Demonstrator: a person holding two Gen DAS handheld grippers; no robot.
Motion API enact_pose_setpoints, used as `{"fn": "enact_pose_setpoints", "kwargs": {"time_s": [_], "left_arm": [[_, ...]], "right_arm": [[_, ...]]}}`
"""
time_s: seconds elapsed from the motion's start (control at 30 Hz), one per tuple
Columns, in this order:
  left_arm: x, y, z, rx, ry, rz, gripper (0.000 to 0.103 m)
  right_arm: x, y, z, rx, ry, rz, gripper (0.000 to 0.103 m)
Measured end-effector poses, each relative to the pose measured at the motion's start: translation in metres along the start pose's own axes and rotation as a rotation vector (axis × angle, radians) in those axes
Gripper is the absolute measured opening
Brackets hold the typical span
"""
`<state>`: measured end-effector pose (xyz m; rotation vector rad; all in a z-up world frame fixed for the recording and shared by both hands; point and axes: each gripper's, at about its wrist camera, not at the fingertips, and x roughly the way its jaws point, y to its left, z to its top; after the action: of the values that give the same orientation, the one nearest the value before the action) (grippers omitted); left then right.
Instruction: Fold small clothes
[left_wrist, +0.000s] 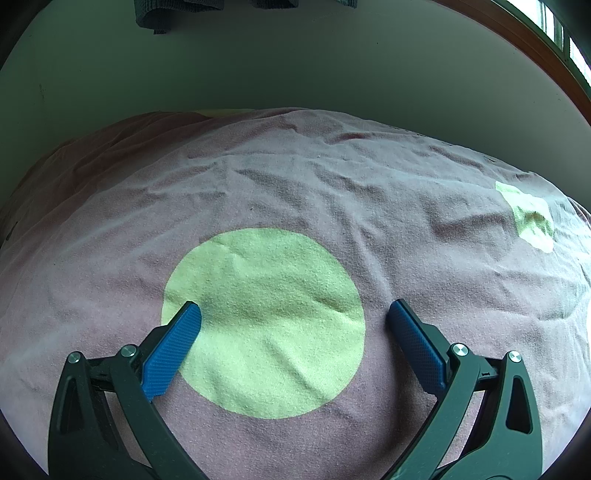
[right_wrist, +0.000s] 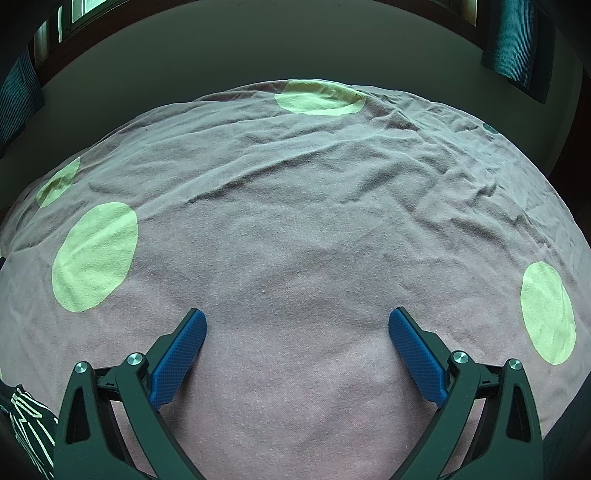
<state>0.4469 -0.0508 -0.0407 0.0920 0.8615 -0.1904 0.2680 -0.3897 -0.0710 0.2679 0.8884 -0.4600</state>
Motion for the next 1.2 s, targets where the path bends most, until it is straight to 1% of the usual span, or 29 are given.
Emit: {"fn": "enact_pose_setpoints", "kwargs": {"time_s": [1.2], "left_arm": [[0.0005,0.0002,-0.0001,0.002,0.001,0.0,0.101]], "right_arm": [[-0.0011,0.0,-0.0001,0.001,-0.001,-0.003,0.099]]}}
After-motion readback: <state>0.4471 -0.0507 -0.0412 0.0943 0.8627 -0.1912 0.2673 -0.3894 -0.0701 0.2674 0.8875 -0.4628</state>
